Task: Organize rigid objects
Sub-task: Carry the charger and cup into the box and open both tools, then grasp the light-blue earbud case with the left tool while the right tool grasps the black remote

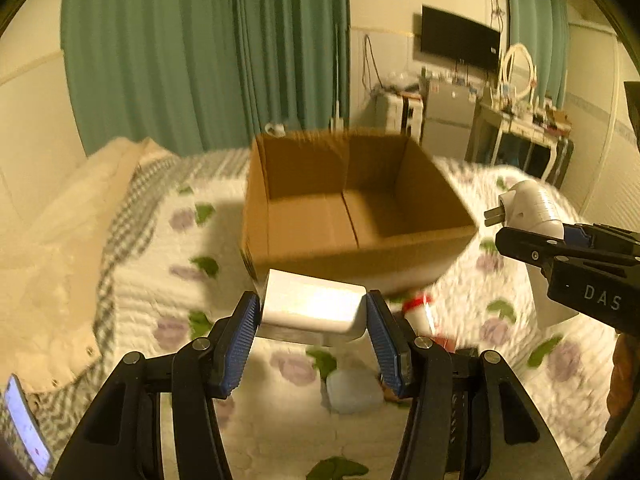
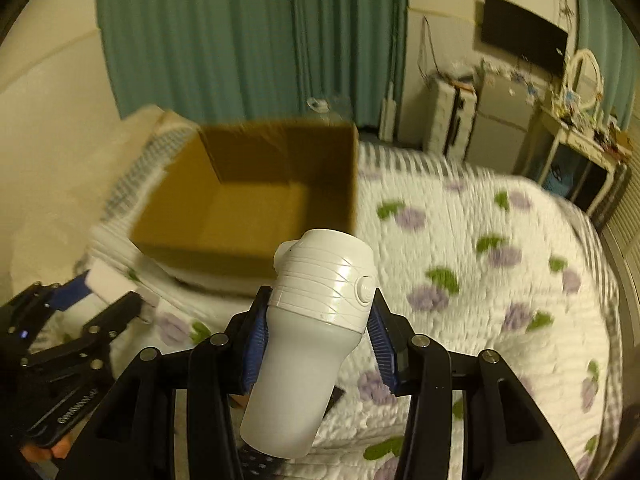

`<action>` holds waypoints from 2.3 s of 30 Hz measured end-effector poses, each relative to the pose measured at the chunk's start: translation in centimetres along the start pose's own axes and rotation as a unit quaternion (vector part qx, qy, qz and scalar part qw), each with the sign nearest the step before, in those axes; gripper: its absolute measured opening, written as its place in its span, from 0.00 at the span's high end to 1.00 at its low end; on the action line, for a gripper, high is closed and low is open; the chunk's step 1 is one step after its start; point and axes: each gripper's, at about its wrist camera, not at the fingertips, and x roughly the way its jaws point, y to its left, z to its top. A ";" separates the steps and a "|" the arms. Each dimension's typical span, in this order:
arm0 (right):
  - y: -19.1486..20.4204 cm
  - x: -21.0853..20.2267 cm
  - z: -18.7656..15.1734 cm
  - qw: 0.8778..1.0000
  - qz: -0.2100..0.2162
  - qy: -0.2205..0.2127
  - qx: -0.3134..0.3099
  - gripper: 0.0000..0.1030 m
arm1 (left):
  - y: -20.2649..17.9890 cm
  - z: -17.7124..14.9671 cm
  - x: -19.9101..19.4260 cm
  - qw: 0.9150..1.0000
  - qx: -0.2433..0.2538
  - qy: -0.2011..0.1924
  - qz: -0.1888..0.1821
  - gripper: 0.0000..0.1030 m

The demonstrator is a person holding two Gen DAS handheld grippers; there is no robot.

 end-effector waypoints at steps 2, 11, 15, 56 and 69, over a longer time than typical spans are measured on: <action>0.7 -0.9 1.1 1.000 0.004 -0.013 -0.007 0.56 | 0.3 1.7 -0.6 1.000 -0.005 -0.015 0.005 0.47; 1.0 0.5 7.4 0.998 0.021 -0.049 -0.026 0.56 | 1.0 7.8 1.6 0.999 0.003 -0.050 0.021 0.47; 0.5 4.3 9.6 0.999 0.024 -0.040 -0.023 0.56 | 0.9 9.7 4.6 0.998 0.014 -0.045 0.033 0.47; 1.9 -13.1 8.7 0.991 -0.049 -0.120 -0.016 0.18 | 0.7 11.6 -10.7 0.990 0.030 -0.128 0.046 0.25; 3.5 -13.7 -0.2 0.997 -0.037 -0.064 -0.007 0.15 | 1.3 3.8 -13.6 0.995 0.008 -0.095 0.043 0.23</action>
